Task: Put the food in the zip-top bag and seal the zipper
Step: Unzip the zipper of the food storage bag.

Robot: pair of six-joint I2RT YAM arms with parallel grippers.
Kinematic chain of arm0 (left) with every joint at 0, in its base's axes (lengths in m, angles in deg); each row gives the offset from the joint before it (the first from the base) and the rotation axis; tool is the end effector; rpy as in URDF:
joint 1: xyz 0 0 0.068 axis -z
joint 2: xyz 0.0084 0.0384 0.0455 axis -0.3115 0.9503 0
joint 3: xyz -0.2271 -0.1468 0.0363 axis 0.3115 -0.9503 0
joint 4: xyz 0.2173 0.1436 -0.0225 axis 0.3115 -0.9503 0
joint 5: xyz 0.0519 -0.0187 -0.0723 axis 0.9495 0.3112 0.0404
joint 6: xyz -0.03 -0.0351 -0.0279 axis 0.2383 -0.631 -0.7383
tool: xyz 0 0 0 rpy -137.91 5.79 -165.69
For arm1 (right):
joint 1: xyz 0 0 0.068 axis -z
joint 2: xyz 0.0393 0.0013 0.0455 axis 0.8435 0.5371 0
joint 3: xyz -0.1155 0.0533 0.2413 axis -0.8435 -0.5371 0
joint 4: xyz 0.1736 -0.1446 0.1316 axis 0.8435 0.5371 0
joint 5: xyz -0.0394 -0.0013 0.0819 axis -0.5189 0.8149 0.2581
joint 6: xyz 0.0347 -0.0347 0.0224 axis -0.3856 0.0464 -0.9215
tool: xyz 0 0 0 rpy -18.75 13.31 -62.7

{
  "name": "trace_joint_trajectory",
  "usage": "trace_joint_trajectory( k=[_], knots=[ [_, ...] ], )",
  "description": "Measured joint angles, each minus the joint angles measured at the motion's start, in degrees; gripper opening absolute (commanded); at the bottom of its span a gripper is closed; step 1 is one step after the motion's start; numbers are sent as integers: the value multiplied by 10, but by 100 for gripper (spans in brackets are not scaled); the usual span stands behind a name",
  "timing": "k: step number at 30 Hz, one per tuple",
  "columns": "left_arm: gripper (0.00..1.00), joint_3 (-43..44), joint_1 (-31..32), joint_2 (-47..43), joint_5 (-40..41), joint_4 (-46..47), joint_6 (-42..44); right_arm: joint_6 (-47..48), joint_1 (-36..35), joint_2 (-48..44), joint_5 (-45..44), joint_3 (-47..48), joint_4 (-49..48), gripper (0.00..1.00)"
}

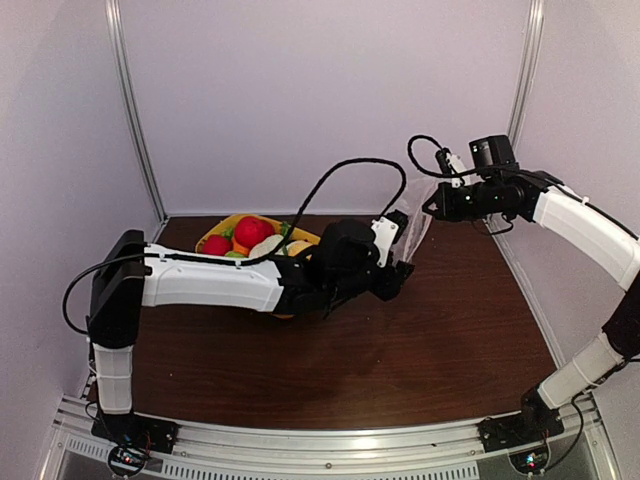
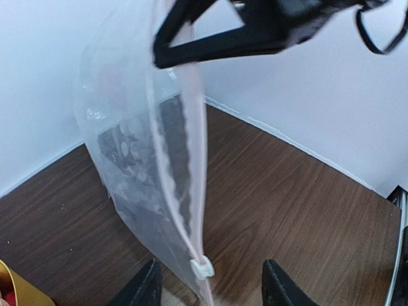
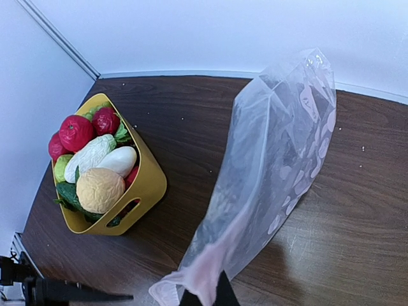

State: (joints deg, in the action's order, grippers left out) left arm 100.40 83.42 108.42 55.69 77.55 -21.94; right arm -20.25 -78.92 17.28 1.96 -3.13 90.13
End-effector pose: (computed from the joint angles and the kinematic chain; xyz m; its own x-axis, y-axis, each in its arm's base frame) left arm 0.2106 -0.4379 0.2590 -0.3534 0.0961 -0.9305 0.7209 0.6619 -0.2054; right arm 0.2980 0.1294 0.3615 -0.6762 -0.0037 -0.7367 -0.4367 0.8073 0.3969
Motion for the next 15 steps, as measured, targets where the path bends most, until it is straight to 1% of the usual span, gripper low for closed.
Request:
trace_joint_trajectory(
  k=[1, 5, 7, 10, 13, 15],
  knots=[
    [46, 0, 8, 0, 4, 7, 7, -7, 0, 0, -1, 0, 0, 0],
    [34, 1, 23, 0, 16, 11, 30, -31, 3, 0, -3, 0, -1, 0],
    [32, 8, 21, 2, 24, 4, 35, -38, 4, 0, -4, 0, -1, 0],
    [32, 29, 16, 12, 37, -1, 43, -46, 6, -1, -4, 0, -1, 0],
    [42, 49, 13, 24, 43, -5, 48, -50, 9, -2, -3, 0, -3, 0],
    [43, 63, 12, 34, 45, -15, 49, -53, 11, -2, -3, 0, -5, 0]
  ],
)
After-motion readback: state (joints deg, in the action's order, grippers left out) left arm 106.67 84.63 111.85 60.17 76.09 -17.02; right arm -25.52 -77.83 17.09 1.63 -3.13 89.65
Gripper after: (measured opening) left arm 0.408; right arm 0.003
